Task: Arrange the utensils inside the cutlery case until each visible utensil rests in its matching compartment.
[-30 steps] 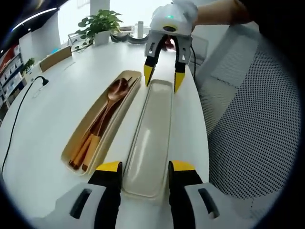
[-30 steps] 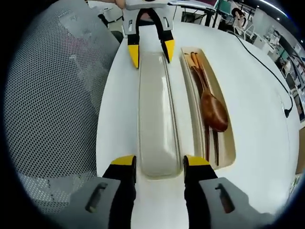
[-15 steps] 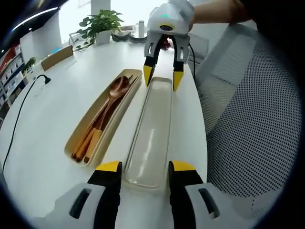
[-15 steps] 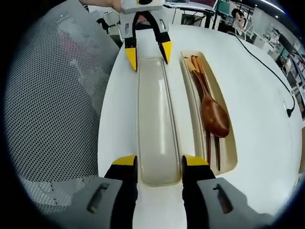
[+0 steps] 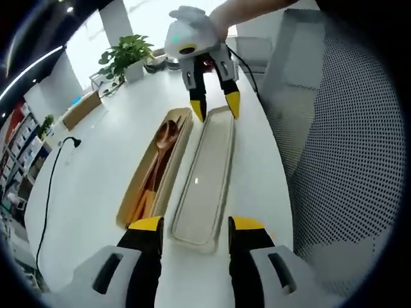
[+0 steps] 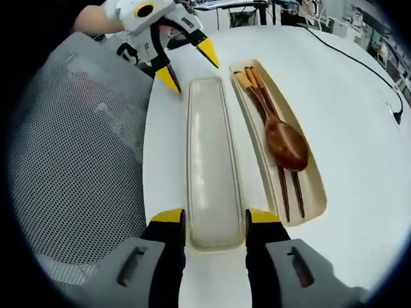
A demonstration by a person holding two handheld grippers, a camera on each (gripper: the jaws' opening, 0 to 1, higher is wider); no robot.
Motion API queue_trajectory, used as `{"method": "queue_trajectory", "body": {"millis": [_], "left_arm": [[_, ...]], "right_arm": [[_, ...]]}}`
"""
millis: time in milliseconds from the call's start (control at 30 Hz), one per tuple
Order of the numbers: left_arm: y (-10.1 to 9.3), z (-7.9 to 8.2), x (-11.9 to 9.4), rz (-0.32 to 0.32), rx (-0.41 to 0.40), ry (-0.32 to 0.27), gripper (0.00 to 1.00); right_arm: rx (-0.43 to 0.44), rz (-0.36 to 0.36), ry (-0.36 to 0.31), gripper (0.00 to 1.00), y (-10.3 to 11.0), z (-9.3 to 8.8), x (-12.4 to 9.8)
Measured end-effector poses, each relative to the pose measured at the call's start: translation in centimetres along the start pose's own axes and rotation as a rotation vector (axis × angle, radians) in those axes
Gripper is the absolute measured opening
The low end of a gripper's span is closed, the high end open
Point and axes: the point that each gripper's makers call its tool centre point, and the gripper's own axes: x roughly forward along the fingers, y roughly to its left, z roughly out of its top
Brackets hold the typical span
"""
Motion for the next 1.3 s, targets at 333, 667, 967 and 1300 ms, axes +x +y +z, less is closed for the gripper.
{"method": "queue_trajectory", "body": {"millis": [333,667,967,1300], "left_arm": [[0.0,-0.7,1.0,-0.029,0.060,0.049,0.30],[0.2,-0.5,1.2,-0.026,0.180,0.047,0.20],[-0.1,-0.3,0.6,-0.026,0.164,0.052,0.11],[-0.4,-0.1,-0.5,-0.060,0.087,0.052,0.07]], "right_arm": [[0.250,0.171,-0.040,0.34,1.3,0.0,-0.4],[0.312,0.269,-0.052,0.34,2.6,-0.4,-0.5],[0.158,0.164,-0.086,0.34,1.7,-0.1,-0.6],[0.005,0.064,-0.097,0.22,3.3,1.3,-1.8]]}}
